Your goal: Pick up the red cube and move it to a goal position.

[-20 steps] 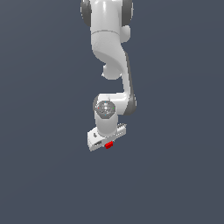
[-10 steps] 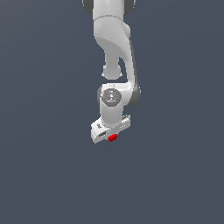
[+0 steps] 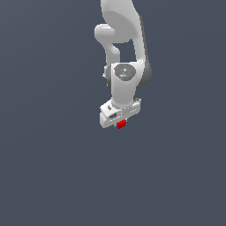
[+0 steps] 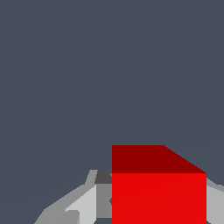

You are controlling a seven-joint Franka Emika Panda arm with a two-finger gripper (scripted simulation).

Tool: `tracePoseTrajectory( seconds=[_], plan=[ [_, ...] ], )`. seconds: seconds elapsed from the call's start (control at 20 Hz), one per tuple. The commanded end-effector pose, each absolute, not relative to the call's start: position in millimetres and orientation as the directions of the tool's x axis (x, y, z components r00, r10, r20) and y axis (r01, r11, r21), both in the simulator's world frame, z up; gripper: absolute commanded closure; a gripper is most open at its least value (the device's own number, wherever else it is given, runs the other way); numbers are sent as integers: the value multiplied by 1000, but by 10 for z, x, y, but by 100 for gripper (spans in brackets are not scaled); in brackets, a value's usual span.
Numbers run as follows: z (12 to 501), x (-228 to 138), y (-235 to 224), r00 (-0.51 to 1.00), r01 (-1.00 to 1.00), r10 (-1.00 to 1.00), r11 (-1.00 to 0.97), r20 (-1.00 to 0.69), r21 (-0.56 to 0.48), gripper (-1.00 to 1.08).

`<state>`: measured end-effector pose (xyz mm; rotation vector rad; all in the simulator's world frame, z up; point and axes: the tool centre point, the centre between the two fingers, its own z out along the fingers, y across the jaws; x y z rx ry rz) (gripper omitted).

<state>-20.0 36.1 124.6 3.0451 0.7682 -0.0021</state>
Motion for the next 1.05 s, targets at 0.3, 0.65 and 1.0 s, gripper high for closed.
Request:
tracePoseTrajectory(
  seconds=[0.3, 0.65, 1.0],
  plan=[
    [1825, -597, 691, 880, 475, 475, -880, -1, 2, 108],
    [2128, -787, 864, 880, 475, 475, -880, -1, 2, 108],
    [2239, -845, 927, 880, 474, 474, -880, 0, 0, 108]
  ],
)
